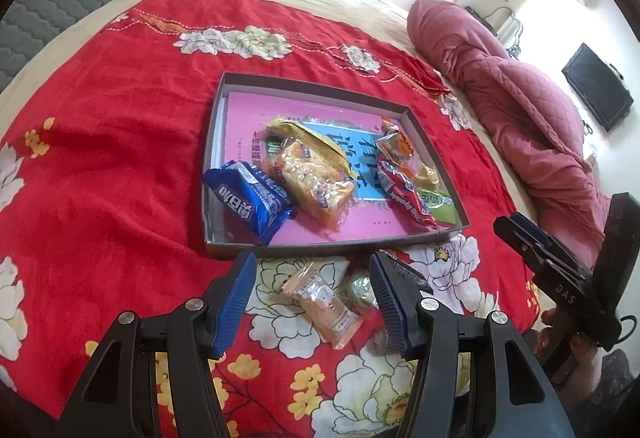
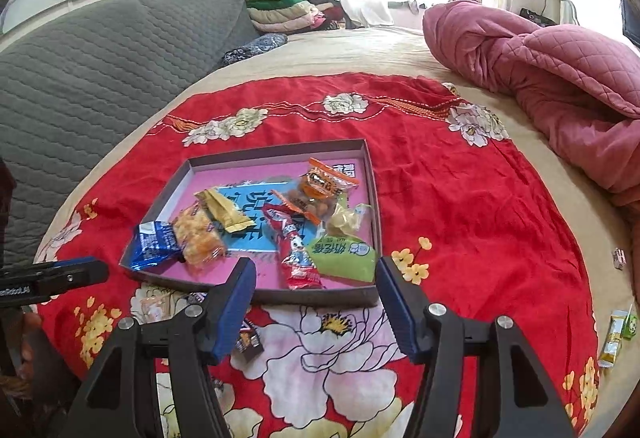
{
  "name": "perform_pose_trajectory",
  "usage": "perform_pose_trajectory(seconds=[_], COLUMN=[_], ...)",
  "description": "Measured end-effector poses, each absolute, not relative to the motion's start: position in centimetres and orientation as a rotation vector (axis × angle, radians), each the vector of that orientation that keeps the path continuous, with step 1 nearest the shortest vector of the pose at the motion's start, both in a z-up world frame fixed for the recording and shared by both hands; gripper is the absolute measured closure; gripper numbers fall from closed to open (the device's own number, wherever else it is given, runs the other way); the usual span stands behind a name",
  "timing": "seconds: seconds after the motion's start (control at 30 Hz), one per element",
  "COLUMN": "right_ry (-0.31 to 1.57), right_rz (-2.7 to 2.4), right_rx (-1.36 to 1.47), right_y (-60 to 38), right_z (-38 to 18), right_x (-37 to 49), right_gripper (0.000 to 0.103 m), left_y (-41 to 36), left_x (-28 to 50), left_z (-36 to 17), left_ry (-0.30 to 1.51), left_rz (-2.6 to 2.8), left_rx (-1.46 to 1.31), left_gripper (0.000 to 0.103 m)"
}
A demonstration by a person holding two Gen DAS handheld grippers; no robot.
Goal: Organize snacks
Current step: 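Move both open tools down to the snacks lying beside the tray, then grasp the beige wafer packet with the left tool while the right grasps the Snickers bar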
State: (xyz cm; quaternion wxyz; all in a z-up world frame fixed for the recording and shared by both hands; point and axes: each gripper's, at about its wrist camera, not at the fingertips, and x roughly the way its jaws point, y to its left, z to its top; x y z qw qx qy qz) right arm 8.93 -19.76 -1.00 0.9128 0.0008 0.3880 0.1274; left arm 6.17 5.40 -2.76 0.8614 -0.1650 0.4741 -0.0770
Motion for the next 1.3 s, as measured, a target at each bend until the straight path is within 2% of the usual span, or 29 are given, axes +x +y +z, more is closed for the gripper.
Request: perform_pose_trajectory(seconds=[0.6,1.3], right_ry=[0.823,0.891], right_rz=[0.339,0.413], right_rx=[-0.045,-0.189], right_y=[-17.6,-14.5], right_z=[-1.5,-5.0], right_x=[7.4,6.5], right_gripper=[0.041,0.041], left_y=[5.3,4.7], left_x=[5.4,5.9], left_z=[-4.1,-8.7], left_ry=[1.046,1.174], left_rz=[-0.159,-0.178], left_rx=[-0.35,-0.454], left_gripper=[0.042,0.042])
